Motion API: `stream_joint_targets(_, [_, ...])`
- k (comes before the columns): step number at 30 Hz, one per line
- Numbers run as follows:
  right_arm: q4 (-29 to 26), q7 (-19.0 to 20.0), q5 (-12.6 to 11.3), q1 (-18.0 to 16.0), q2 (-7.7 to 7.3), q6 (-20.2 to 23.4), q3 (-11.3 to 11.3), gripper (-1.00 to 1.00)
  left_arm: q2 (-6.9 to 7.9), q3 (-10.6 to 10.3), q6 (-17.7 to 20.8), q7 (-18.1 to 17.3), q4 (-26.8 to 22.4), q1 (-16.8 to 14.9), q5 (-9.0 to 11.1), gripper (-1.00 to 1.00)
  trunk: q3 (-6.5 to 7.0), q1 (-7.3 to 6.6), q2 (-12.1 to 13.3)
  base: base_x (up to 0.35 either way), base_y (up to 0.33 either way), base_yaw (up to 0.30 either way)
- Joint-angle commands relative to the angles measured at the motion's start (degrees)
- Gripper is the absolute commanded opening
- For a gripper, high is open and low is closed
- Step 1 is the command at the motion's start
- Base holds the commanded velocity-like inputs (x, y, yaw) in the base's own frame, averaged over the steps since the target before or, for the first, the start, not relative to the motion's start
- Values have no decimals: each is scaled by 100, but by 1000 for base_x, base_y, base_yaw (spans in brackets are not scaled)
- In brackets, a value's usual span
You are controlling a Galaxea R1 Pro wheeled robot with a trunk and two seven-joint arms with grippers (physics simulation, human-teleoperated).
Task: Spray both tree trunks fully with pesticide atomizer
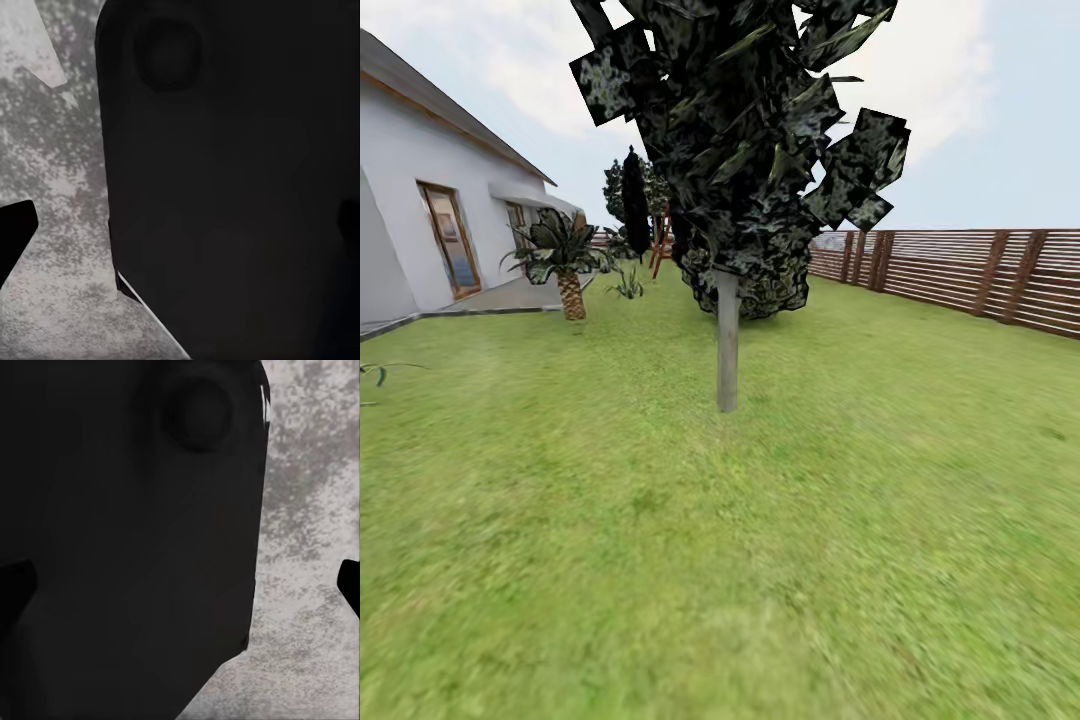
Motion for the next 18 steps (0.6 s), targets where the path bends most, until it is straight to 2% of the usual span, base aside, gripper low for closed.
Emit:
stream_joint_targets(1, [-33,-3,9,-25,34,27,23,100,-26,21,33,-31,33,34,32,100,0,3,-1,0,0,0])
stream_joint_targets(7, [-190,26,8,-27,102,81,20,100,-43,62,196,-49,136,68,82,100,0,3,-1,0,0,0])
stream_joint_targets(12, [-263,22,1,-68,59,55,-7,100,-9,93,227,-22,29,48,207,100,0,3,-1,0,0,0])
stream_joint_targets(18, [-457,16,1,-70,-75,53,-16,100,185,219,190,32,-166,-106,399,100,0,3,-1,0,0,0])
